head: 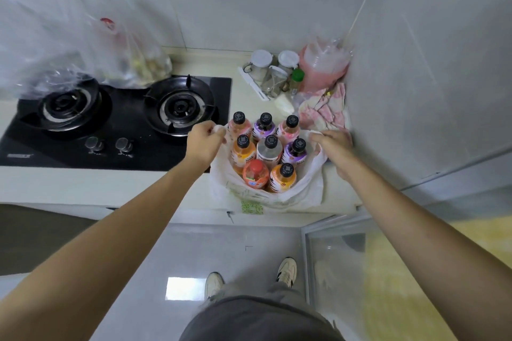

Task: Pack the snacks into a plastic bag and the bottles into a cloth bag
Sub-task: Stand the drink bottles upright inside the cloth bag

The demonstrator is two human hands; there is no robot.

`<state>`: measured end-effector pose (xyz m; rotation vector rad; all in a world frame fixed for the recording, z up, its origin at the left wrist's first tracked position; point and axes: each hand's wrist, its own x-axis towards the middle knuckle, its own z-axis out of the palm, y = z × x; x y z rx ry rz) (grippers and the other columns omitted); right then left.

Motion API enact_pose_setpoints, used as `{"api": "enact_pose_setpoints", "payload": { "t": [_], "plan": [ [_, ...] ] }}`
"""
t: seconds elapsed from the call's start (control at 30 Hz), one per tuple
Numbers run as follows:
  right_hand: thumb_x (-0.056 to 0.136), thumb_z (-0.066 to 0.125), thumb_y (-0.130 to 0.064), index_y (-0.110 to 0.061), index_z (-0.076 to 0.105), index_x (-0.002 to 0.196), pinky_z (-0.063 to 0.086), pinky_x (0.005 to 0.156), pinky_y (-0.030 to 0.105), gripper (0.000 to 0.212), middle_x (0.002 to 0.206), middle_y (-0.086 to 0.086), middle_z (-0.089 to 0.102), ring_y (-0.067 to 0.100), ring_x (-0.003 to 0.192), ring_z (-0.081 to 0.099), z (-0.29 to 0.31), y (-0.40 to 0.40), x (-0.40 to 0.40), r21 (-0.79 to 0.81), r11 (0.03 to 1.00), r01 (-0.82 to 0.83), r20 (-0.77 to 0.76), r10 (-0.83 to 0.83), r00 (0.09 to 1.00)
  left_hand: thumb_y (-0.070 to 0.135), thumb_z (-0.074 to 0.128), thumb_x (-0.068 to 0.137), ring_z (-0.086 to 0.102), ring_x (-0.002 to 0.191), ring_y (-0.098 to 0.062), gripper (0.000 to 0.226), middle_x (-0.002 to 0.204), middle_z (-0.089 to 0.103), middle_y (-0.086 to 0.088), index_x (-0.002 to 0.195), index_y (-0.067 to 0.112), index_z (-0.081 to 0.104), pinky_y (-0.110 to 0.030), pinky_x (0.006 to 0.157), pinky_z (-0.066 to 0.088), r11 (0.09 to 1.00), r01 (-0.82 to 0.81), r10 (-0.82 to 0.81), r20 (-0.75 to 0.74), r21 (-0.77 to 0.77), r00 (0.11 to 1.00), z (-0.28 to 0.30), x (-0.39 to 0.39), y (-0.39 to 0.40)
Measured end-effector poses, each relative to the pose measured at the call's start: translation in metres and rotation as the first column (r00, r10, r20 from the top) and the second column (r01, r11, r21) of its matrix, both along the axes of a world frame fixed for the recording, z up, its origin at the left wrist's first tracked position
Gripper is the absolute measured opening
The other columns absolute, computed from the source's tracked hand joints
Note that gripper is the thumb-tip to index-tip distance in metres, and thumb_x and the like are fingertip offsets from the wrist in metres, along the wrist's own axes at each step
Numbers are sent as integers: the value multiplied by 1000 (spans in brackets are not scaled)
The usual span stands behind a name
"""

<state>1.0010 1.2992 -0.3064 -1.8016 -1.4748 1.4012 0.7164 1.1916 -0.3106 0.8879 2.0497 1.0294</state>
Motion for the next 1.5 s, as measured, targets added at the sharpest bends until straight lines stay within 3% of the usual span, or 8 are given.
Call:
{"api": "enact_pose_setpoints", "payload": {
  "t": [0.1,0.23,0.4,0.67,0.93,1.1,1.3,1.5],
  "plan": [
    [87,76,-31,-23,69,78,42,65,30,13,66,5,59,20,64,54,18,-4,-6,12,1000,17,-29,-17,999,24,66,94,62,57,-13,27,70,54,-13,76,7,55,-30,64,40,998,-6,-3,146,63,989,28,3,6],
    [89,62,-29,-22,64,76,51,69,37,15,67,-2,67,19,61,63,42,-4,-15,55,990,133,-194,-120,974,27,61,98,55,51,-13,32,60,57,-10,94,-4,69,-27,69,41,993,-97,81,232,61,969,51,0,13],
    [102,56,-18,-13,64,83,45,57,30,21,69,4,65,21,51,51,80,-1,-32,200,970,139,-392,-51,918,16,53,99,54,46,-7,21,59,61,-7,81,8,61,-22,63,49,969,-147,94,254,197,962,74,-12,13],
    [105,52,-15,-20,70,83,51,62,32,29,100,4,80,18,65,66,93,7,-41,199,969,145,-381,-60,923,12,55,101,54,46,-12,19,55,55,-6,94,-2,66,-17,56,48,963,-18,-54,254,270,966,97,-7,29],
    [103,49,-7,-14,56,80,53,60,30,25,100,0,81,19,71,72,110,18,-53,215,969,123,-449,-13,893,11,41,107,49,53,-16,41,76,55,-15,70,9,60,-13,52,45,958,-64,7,200,280,980,113,3,49],
    [103,46,-4,-13,55,75,48,53,23,30,106,7,79,17,68,69,124,17,-62,294,952,83,-412,47,910,9,40,107,45,56,-16,28,61,46,-5,96,-2,63,-12,51,43,930,-72,-20,245,360,969,127,15,50],
    [105,45,-4,-5,58,87,46,54,20,22,100,3,78,14,64,66,146,25,-70,365,922,133,-477,63,877,12,40,106,37,57,-17,28,60,39,-2,91,1,61,-19,53,36,891,-63,-54,244,449,968,151,20,65],
    [104,45,-1,-5,53,76,46,56,24,29,101,9,78,16,63,64,156,38,-81,422,906,38,-478,186,859,10,43,105,36,49,-8,24,57,40,3,91,2,60,-21,51,32,884,-92,-32,254,459,967,165,28,74]
  ]
}}
